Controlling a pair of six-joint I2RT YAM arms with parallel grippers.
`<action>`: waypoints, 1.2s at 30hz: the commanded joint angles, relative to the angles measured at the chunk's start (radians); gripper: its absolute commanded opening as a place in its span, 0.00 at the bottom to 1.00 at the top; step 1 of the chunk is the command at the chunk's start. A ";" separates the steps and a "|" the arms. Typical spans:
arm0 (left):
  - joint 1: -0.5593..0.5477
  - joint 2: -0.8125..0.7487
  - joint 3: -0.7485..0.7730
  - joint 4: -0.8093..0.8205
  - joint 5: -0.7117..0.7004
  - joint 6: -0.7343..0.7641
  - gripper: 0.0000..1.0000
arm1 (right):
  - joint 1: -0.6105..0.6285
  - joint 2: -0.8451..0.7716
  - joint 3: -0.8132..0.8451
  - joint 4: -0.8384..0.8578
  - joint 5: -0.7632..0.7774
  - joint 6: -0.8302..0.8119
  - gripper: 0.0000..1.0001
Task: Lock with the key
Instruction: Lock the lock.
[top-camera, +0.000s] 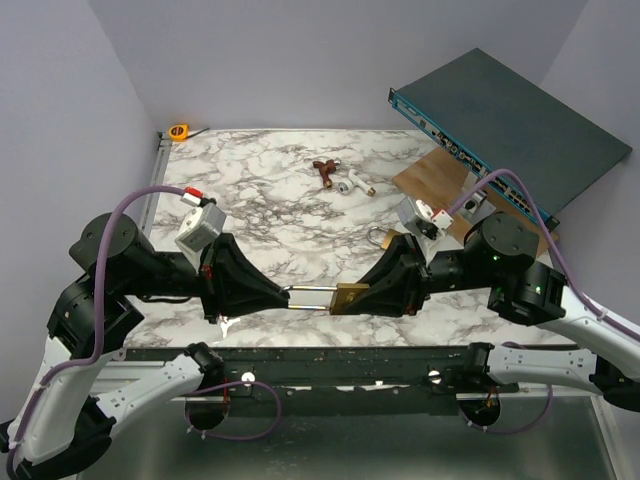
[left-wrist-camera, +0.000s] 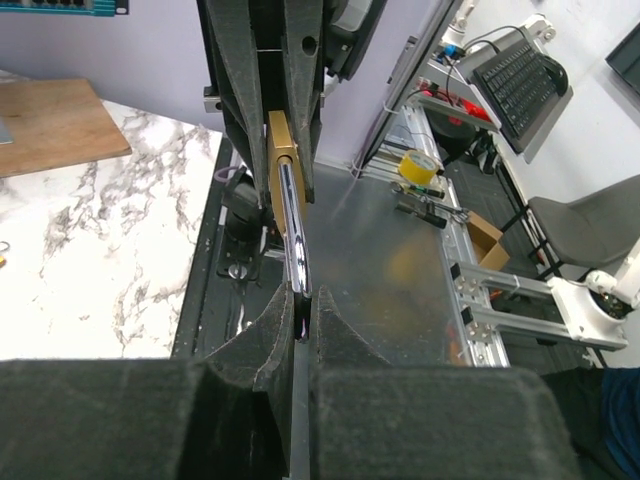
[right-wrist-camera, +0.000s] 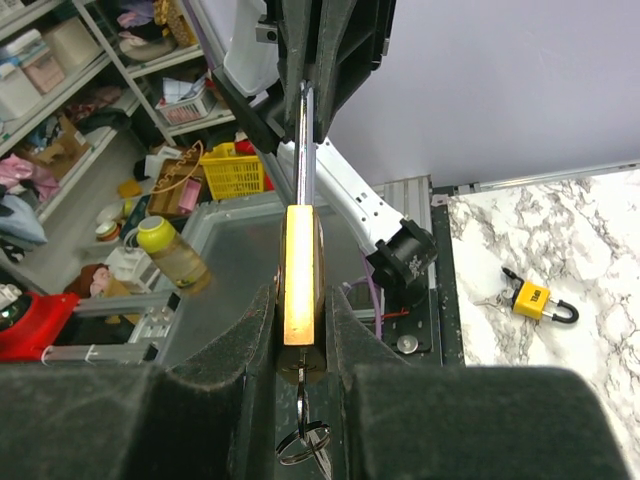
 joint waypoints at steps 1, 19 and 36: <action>-0.002 0.007 -0.006 0.028 -0.099 0.015 0.00 | 0.002 0.021 0.037 0.118 0.071 0.030 0.01; -0.002 0.017 -0.082 0.067 -0.141 0.012 0.00 | 0.002 0.007 -0.024 0.134 0.228 0.083 0.01; -0.019 0.022 -0.171 0.133 -0.158 -0.023 0.00 | 0.003 0.028 -0.033 0.129 0.312 0.082 0.01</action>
